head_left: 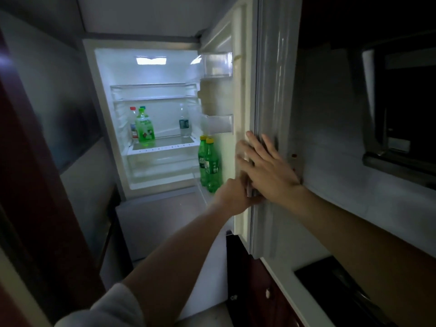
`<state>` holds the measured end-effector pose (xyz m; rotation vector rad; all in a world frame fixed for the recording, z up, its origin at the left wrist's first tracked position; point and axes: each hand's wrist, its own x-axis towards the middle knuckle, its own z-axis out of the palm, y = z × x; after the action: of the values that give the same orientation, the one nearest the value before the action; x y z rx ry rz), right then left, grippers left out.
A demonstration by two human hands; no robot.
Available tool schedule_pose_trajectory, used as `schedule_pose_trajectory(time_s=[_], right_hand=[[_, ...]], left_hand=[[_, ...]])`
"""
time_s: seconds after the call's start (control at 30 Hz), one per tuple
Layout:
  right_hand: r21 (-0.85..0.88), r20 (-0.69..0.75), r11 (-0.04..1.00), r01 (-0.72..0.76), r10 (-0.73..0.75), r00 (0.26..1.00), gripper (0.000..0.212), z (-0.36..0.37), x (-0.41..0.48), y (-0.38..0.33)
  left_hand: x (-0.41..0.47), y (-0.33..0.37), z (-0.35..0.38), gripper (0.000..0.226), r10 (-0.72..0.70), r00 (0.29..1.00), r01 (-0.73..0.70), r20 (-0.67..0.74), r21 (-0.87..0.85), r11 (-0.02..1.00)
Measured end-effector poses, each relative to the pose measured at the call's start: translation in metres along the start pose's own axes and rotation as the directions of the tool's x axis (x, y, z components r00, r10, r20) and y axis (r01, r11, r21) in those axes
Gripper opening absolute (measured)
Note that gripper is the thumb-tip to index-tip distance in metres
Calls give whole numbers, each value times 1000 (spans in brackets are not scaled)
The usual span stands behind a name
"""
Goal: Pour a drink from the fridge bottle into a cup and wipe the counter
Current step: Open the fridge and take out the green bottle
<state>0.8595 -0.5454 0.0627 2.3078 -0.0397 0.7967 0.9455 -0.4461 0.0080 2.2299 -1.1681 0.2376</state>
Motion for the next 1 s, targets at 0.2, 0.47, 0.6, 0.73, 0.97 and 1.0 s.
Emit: schedule_pose_trajectory(time_s=[0.2,0.47,0.6,0.73,0.97,1.0], right_hand=[[-70,34,996,-63,66,997,72,21,-22,40],[-50,128,996,-71,77,989,89,45,-37,79],[-42,132,996,-74,79,988,96,53,-41,90],[-19,91,999,-44,45,995,83,52,-40,91],[253,-175,958,133,-90,980,43,52,9,33],[304,-179,942,145,-93,979,36,53,21,21]], left_hand=[[22,45,31,75,-61,998,60,-5,-12,998],[47,77,55,83,-36,999,36,8,43,998],[53,84,63,76,-25,1000,24,10,82,996],[52,79,60,64,42,999,-47,26,220,974],[29,-18,-3,44,-47,990,-21,130,477,879],[23,-38,-17,39,-108,985,25,137,500,866]])
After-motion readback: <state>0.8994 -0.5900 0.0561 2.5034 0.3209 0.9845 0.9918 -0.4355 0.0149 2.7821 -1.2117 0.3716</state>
